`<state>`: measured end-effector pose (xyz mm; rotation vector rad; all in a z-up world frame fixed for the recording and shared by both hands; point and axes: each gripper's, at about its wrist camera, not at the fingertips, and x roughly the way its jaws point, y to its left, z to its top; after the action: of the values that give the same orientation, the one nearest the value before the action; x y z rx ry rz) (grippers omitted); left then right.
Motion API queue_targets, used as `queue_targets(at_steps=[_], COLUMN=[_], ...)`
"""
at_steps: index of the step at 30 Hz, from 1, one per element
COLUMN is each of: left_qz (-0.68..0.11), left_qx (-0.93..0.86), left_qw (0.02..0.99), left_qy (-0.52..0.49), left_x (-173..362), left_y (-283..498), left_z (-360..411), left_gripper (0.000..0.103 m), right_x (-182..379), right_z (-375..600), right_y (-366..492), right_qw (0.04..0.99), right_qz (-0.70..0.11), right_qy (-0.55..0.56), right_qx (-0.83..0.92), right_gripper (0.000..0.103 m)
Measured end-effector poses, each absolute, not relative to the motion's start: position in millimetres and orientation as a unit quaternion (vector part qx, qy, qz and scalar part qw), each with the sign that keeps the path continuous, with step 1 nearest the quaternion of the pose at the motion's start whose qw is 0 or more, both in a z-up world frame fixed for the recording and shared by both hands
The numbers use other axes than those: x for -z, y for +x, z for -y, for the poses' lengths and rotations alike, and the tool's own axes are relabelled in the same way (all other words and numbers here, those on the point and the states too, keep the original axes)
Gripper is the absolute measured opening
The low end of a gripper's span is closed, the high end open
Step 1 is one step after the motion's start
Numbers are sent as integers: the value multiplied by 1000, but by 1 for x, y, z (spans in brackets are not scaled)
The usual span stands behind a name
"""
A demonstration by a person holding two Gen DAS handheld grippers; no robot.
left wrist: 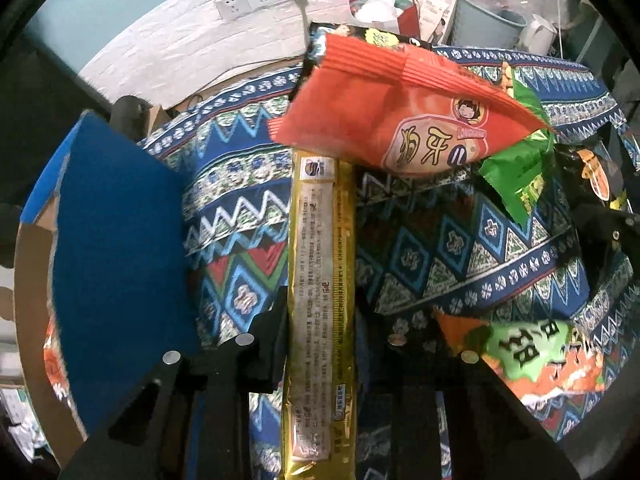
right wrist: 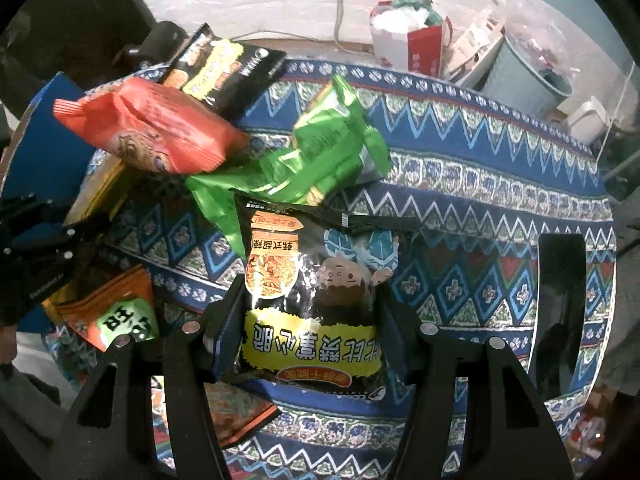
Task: Organize snacks
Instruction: 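Lift both held snacks and carry them over the cardboard box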
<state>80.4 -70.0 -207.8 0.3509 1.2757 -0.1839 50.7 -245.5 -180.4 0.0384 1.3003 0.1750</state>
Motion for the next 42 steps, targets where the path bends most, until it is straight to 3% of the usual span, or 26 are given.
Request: queue_targets(at_steps=[42], left_qz=[-467], left_qx=[89], left_qw=[875], left_qy=[91], left_x=[73], left_y=[11], left_z=[0], left_gripper=[28], right_x=[74], right_z=[157], right_y=[35], right_qw=[845], right_qz=[-510], right_qy=[-4], right_qx=[-159], right_gripper=[60])
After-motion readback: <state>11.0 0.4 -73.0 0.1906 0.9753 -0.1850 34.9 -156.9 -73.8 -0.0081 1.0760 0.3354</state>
